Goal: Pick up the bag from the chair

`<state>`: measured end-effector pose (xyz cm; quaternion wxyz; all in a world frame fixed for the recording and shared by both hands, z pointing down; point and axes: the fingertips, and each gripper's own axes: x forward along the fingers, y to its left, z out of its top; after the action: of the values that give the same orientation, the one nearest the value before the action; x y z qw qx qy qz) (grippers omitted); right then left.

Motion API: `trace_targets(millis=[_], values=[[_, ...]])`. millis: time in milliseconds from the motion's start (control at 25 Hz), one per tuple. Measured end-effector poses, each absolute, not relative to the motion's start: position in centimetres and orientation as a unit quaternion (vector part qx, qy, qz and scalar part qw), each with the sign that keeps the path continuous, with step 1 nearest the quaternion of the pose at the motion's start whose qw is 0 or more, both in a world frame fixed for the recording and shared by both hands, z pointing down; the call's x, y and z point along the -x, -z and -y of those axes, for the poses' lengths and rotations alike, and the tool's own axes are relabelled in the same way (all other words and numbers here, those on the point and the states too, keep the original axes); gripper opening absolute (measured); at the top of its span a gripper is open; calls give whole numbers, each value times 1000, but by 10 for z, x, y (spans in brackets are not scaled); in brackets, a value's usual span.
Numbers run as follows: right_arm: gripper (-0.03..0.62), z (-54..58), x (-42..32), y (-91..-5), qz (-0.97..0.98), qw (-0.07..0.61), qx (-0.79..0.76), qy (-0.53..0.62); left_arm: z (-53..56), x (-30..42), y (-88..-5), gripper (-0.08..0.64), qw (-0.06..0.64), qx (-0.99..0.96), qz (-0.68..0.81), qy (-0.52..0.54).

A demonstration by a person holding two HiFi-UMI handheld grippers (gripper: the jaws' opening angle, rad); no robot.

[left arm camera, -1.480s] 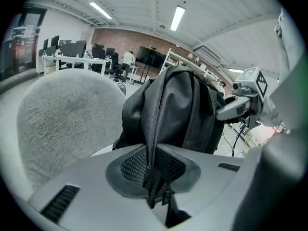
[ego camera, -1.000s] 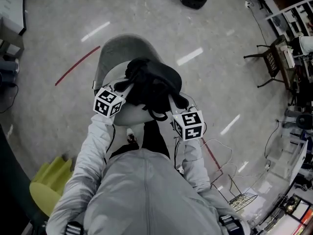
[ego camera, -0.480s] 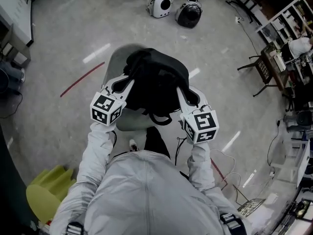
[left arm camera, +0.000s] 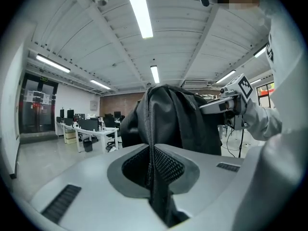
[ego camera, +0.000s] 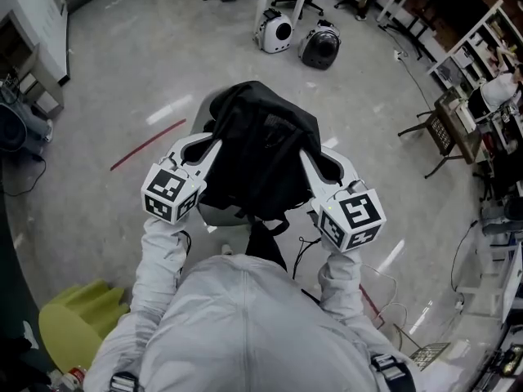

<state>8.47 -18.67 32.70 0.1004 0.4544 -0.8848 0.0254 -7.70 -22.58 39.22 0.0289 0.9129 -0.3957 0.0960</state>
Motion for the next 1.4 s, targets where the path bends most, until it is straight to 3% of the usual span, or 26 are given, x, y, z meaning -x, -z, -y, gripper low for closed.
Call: trace_targets(millis=[1400], values=[[38, 178, -73, -322, 887, 107, -449, -14, 205, 92, -382, 32, 29, -911, 404, -82]])
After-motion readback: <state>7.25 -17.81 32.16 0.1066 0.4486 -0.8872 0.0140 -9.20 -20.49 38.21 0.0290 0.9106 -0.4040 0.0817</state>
